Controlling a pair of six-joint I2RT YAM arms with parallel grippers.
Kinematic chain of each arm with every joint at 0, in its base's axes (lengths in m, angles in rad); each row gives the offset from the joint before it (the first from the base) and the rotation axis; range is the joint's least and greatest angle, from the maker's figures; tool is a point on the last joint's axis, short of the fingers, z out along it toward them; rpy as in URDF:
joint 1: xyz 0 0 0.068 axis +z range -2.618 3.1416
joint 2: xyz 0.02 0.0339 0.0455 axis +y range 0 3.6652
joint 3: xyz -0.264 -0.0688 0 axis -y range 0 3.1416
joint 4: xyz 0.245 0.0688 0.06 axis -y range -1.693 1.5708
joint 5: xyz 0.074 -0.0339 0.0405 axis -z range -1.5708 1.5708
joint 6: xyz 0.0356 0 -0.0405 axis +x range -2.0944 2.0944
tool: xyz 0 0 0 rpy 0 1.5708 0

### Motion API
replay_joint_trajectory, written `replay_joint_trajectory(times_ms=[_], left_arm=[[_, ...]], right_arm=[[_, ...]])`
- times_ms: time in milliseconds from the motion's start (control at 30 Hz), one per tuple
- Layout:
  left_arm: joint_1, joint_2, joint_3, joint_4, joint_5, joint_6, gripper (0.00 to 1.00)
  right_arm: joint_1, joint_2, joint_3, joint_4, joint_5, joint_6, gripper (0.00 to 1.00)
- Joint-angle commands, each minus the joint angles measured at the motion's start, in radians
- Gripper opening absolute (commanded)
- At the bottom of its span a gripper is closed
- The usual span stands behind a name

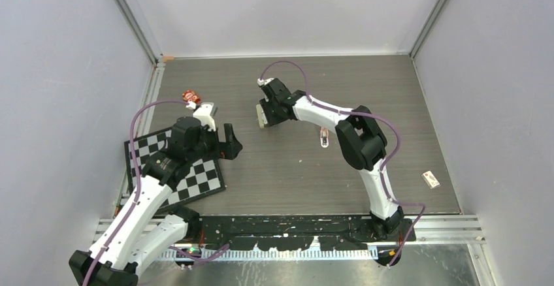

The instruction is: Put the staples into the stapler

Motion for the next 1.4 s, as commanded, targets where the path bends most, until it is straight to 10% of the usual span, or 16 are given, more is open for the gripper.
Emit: replay_joint_trajectory(times_ms=[0, 367, 667, 1367], left_arm=[[0.008, -0.015, -0.015, 0.037, -0.001, 0.015, 0.94], [0.007, 0.013, -0.001, -0.001, 0.019, -0.045, 0.86], [0.006, 0.031, -0.030, 0.007, 0.071, -0.207, 0.82], [0.015, 0.221, -0.089, 0.554, 0.281, -0.512, 0.89]], right_arm=[[0.005, 0.023, 0.064, 0.004, 0.031, -0.031, 0.41], [0.006, 0.062, 0.076, 0.009, 0.042, -0.045, 0.35], [0.005, -0.060, -0.027, 0.075, -0.022, -0.034, 0.09], [0.078, -0.632, -0.505, 0.246, -0.135, 0.192, 0.01]])
